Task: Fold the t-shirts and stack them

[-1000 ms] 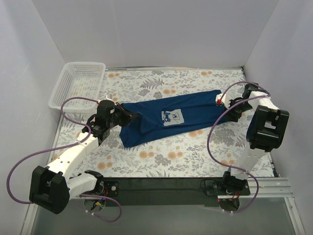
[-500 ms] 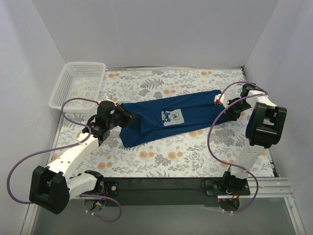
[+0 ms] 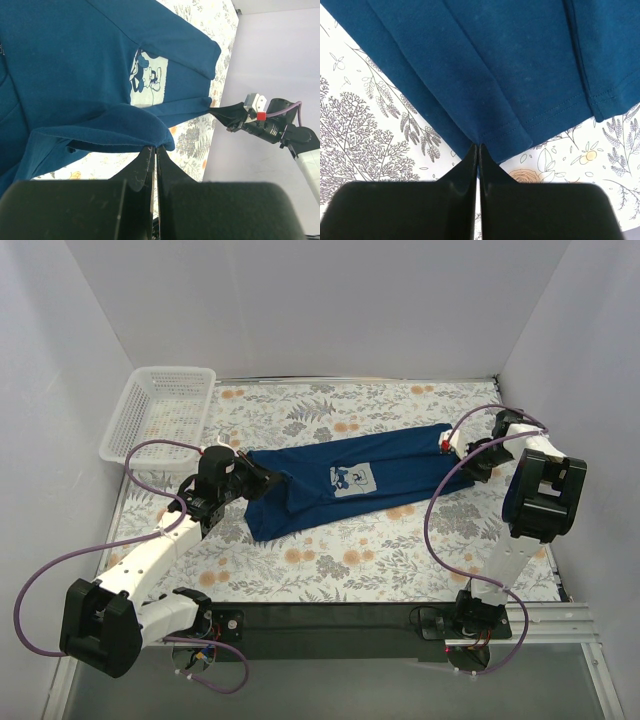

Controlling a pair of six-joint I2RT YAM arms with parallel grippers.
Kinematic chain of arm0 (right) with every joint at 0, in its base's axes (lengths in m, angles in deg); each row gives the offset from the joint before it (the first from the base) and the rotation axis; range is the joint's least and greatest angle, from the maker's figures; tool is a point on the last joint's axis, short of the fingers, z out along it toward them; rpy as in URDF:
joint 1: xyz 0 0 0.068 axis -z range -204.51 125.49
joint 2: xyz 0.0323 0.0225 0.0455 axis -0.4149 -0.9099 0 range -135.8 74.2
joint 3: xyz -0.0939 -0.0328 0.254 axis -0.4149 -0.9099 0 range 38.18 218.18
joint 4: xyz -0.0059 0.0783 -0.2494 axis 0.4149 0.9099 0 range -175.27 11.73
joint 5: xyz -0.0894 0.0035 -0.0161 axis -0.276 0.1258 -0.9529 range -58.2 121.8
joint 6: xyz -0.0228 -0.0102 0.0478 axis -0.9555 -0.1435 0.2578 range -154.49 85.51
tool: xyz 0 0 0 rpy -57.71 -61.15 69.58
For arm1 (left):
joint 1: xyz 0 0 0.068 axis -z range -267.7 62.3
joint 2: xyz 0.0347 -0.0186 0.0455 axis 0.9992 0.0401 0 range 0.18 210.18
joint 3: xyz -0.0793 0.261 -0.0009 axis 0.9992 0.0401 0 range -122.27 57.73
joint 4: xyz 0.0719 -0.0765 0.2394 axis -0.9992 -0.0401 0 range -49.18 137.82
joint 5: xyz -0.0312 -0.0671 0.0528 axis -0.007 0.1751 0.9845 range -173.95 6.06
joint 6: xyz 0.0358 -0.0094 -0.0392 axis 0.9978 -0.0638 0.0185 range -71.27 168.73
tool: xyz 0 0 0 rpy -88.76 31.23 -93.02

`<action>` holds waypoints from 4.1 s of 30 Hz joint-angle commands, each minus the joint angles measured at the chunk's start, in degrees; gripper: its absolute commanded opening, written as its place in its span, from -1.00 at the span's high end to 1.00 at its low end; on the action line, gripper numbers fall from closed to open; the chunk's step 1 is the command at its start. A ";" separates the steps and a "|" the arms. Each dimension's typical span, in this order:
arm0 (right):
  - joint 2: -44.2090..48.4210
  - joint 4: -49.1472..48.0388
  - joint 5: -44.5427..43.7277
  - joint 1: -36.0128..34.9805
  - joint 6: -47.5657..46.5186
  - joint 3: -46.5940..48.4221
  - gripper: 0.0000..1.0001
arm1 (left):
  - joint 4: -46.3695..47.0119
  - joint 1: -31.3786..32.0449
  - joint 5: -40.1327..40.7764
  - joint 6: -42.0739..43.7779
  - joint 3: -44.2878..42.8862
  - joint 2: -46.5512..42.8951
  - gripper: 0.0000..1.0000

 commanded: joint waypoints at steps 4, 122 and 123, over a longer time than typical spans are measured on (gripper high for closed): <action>5.42 4.68 2.95 0.10 3.26 2.40 0.97 | -1.22 -0.38 0.97 1.08 -1.81 -2.33 1.00; 2.35 -2.60 12.71 11.88 20.04 -4.63 0.97 | 2.11 -2.31 0.71 16.63 -16.04 16.55 1.00; 2.18 -2.86 12.54 11.80 20.30 -4.55 0.97 | 2.03 -2.31 0.53 17.25 -16.74 17.35 1.00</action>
